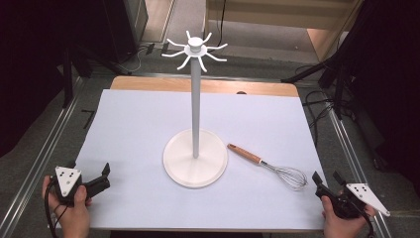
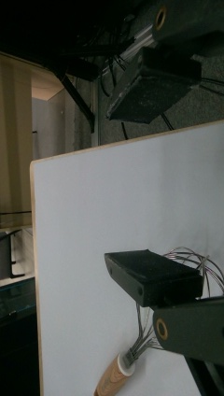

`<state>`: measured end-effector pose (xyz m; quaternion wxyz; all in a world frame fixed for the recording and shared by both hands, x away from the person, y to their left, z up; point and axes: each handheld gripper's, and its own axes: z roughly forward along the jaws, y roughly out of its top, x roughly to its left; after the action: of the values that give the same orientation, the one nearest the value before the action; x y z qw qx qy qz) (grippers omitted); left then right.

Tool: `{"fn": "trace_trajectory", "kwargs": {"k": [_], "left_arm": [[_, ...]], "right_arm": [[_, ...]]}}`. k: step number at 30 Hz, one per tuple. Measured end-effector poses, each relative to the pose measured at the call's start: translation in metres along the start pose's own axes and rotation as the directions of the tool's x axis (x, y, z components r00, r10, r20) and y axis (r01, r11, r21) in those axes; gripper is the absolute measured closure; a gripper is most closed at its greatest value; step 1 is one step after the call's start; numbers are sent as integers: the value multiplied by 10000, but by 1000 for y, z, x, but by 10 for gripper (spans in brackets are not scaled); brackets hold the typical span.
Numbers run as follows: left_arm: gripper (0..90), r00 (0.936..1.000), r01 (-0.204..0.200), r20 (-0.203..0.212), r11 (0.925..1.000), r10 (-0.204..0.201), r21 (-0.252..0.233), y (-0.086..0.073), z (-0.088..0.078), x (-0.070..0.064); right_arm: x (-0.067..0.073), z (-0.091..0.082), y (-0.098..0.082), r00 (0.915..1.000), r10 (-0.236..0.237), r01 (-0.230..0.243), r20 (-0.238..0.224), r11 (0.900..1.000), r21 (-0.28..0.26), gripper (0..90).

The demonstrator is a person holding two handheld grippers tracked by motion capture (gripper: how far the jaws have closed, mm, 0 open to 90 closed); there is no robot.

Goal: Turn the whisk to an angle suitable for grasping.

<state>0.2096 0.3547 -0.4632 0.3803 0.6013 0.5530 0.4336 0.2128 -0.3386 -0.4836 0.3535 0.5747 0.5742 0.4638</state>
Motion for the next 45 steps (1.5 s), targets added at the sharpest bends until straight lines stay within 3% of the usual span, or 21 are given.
{"fn": "trace_trajectory", "kwargs": {"k": [8, 10, 15, 17, 18, 19, 22, 24, 26, 27, 28, 30, 31, 33, 35, 36, 37, 40, 41, 43, 45], "left_arm": [[8, 9990, 410, 181, 9992, -409, -22, 0, 0, 5], [8, 9987, 453, 221, 9990, -454, 44, 0, 0, 6], [56, 9988, 476, 134, 9988, -478, 125, 0, 1, 5], [70, 9991, 417, 106, 9991, -418, 122, 0, 2, 4], [70, 9992, 393, 84, 9991, -394, 126, 0, 1, 4], [70, 9993, 367, 60, 9993, -367, 102, 0, 1, 4], [70, 9993, 366, 58, 9993, -367, 87, 0, 1, 3], [70, 9993, 377, 32, 9993, -377, 73, 0, 1, 3], [70, 9993, 370, 25, 9993, -370, 73, 0, 1, 3], [70, 9994, 348, 30, 9994, -348, 79, 0, 1, 3], [70, 9994, 334, 20, 9994, -334, 78, 0, 1, 3], [70, 9995, 318, -10, 9995, -317, 94, 0, 1, 3], [69, 9995, 308, -13, 9995, -308, 104, 0, 1, 3], [69, 9995, 324, -13, 9994, -324, 82, 0, 1, 3], [67, 9994, 349, 2, 9994, -349, 78, 0, 1, 3], [54, 9994, 349, 2, 9994, -349, 78, 0, 1, 3], [35, 9996, 268, 102, 9996, -270, 114, 0, 1, 3], [26, 9998, 184, 94, 9997, -185, 157, 1, 2, 2], [0, 9999, 112, 121, 9997, -115, 232, 1, 2, 2], [0, 9999, 118, 91, 9996, -120, 250, 1, 2, 2], [0, 9999, 117, 55, 9995, -119, 284, 1, 3, 1]], "right_arm": [[-1, -3, 10, 9991, -379, 382, 170, 9990, -222, 352], [-7, -1, 15, 9953, -381, 365, -893, 9991, -194, 375], [-9, 0, 21, 9927, -476, 498, -1107, 9986, 179, 439], [-10, 0, 27, 9804, -453, 594, -1917, 9959, 686, 493], [-10, 0, 27, 9804, -453, 594, -1917, 9959, 686, 493], [-9, -2, 34, 9667, -367, 649, -2532, 9925, 1039, 490], [-3, -2, 39, 9620, -768, 1120, -2621, 9862, 1220, 463], [8, 1, 45, 9421, -1406, 1926, -3043, 9700, 1484, 455], [12, 4, 48, 9370, -1533, 2144, -3139, 9618, 1701, 487], [16, 8, 50, 9293, -1638, 2381, -3311, 9509, 1979, 475], [24, 14, 54, 9115, -2013, 2980, -3586, 9242, 2387, 446], [27, 17, 56, 9044, -2149, 3194, -3687, 9138, 2508, 444], [34, 22, 58, 8917, -2268, 3471, -3918, 8982, 2700, 444], [37, 24, 59, 8863, -2325, 3591, -4004, 8911, 2774, 444], [44, 32, 61, 8631, -2514, 4039, -4381, 8643, 2998, 429], [44, 32, 61, 8631, -2514, 4039, -4381, 8643, 2998, 429], [48, 38, 63, 8533, -2694, 4346, -4464, 8406, 3233, 419], [51, 43, 65, 8531, -2764, 4459, -4426, 8267, 3431, 414], [54, 47, 70, 8430, -2743, 4593, -4628, 8148, 3537, 412], [55, 49, 72, 8387, -2791, 4683, -4676, 8079, 3578, 413], [61, 57, 81, 8213, -2875, 4975, -4928, 7838, 3718, 429]]}}
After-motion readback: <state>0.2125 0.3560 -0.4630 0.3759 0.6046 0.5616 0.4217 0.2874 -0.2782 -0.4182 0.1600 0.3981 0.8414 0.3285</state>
